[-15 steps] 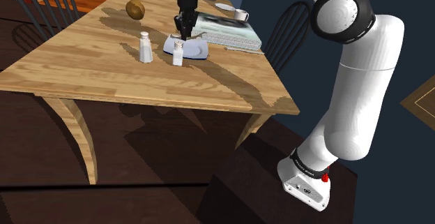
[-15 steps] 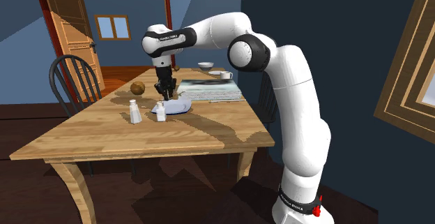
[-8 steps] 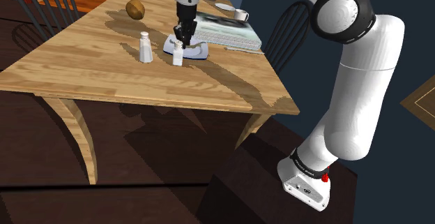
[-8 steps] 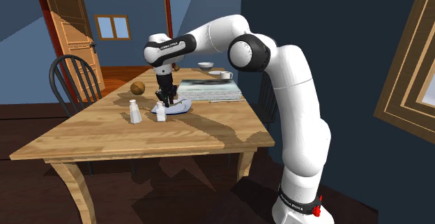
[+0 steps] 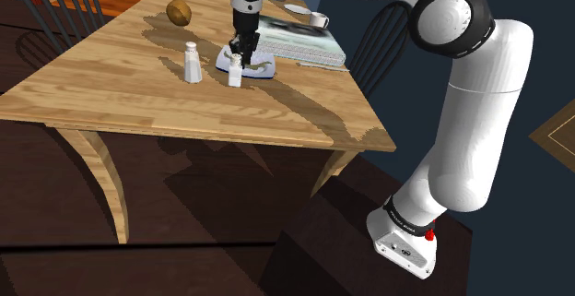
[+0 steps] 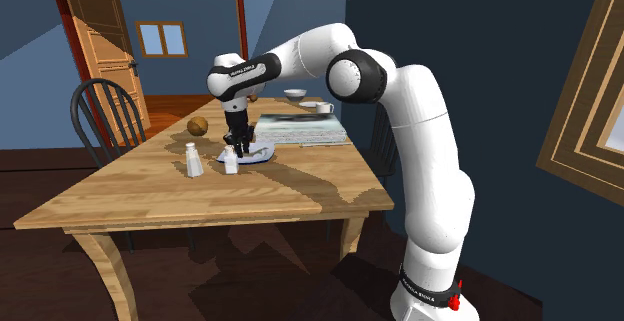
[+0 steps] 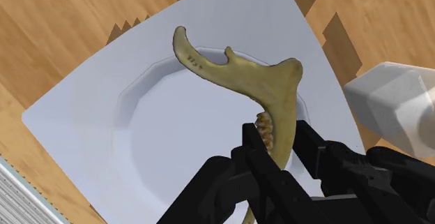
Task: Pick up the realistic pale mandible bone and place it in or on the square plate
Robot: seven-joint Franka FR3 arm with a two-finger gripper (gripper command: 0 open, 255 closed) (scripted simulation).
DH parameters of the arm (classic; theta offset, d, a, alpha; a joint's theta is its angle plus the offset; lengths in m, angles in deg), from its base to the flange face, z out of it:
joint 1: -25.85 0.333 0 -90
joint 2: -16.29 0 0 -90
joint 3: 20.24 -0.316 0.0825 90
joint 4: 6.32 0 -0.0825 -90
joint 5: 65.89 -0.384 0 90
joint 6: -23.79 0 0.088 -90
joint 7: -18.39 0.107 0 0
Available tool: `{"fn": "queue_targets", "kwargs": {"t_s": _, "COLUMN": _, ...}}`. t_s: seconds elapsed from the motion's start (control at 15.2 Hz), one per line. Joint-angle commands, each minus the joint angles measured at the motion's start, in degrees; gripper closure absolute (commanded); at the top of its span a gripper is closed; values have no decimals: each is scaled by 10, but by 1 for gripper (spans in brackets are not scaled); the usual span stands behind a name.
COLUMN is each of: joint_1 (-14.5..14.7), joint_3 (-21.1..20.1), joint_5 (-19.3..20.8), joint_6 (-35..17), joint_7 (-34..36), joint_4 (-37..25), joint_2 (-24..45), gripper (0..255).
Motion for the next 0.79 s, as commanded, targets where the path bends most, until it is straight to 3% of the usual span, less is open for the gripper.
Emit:
{"fn": "queue_targets", "kwargs": {"t_s": 0.0, "joint_1": 0, "joint_3": 0, "joint_5": 0, "joint_6": 0, "joint_7": 0, "joint_4": 0, "joint_2": 0, "gripper": 255}}
{"fn": "queue_targets", "kwargs": {"t_s": 0.07, "joint_1": 0, "joint_3": 0, "joint_5": 0, "joint_6": 0, "joint_7": 0, "joint_4": 0, "joint_2": 0, "gripper": 0}}
{"fn": "queue_targets", "kwargs": {"t_s": 0.4, "joint_1": 0, "joint_3": 0, "joint_5": 0, "joint_6": 0, "joint_7": 0, "joint_4": 0, "joint_2": 0, "gripper": 0}}
{"fn": "queue_targets", "kwargs": {"t_s": 0.73, "joint_1": 2, "joint_3": -1, "joint_5": 0, "joint_6": 74, "joint_7": -1, "joint_4": -78, "joint_2": 3, "gripper": 0}}
